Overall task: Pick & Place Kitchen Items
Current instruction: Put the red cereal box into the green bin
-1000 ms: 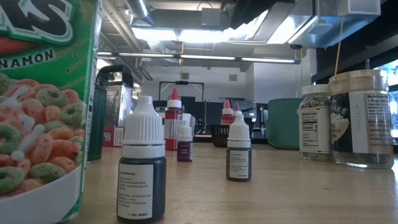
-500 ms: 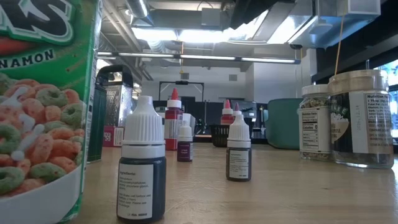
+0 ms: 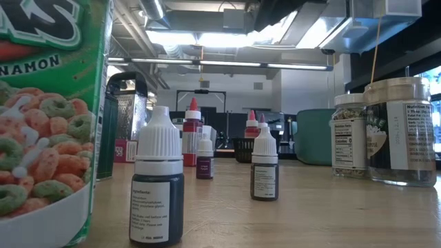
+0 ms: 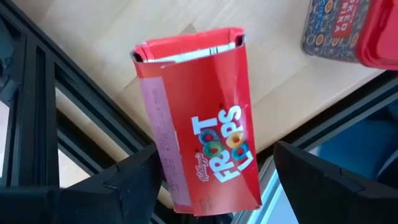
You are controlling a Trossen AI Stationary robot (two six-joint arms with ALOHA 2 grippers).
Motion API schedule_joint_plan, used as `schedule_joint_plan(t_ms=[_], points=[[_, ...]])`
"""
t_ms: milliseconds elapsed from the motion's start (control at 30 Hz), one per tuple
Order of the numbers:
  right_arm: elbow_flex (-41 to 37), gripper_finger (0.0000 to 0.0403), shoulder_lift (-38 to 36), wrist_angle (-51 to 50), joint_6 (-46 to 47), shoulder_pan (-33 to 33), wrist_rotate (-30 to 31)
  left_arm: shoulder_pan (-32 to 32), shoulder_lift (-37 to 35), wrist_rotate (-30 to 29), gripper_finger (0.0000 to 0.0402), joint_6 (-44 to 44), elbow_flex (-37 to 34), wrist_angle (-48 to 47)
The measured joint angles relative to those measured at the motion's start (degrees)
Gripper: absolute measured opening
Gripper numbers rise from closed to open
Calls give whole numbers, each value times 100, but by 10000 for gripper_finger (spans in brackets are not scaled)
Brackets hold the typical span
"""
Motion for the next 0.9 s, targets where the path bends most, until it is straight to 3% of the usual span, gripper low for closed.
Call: schedule_joint_plan(t_ms=[467,900], points=[[0,172,0,21,-25,0,-1,-2,0,-6,235,4,0,0],[2,171,0,856,624,2,55,-2,0,-7,173,203,0,0]])
